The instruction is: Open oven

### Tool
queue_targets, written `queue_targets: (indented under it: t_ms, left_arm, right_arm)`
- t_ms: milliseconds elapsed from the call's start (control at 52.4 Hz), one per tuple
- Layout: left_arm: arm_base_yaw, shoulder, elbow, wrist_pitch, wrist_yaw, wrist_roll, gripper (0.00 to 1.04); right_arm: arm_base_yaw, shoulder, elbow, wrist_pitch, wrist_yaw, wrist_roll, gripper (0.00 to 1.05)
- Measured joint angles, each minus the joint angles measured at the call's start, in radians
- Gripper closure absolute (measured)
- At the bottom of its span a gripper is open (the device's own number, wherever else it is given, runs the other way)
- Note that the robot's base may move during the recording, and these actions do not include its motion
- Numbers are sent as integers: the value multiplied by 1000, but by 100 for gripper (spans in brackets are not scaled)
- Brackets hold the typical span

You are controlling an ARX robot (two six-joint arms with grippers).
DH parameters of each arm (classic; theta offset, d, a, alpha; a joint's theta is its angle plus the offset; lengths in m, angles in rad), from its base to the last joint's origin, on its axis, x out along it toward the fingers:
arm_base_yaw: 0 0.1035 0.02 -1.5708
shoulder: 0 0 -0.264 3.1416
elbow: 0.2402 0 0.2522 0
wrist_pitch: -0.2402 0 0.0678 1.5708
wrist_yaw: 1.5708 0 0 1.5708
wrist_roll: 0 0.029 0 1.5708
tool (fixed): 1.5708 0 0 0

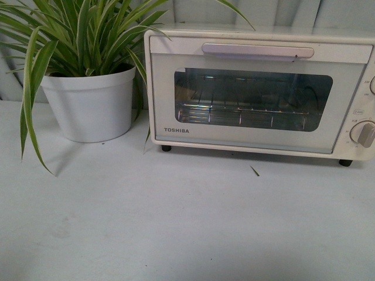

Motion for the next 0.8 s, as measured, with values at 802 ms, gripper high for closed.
queue_targets:
  t_ms: [802]
  left_arm:
    - [-64,121,45,-132,-137,-167,6]
  right_arm:
    - [0,0,0,0,0,0,9]
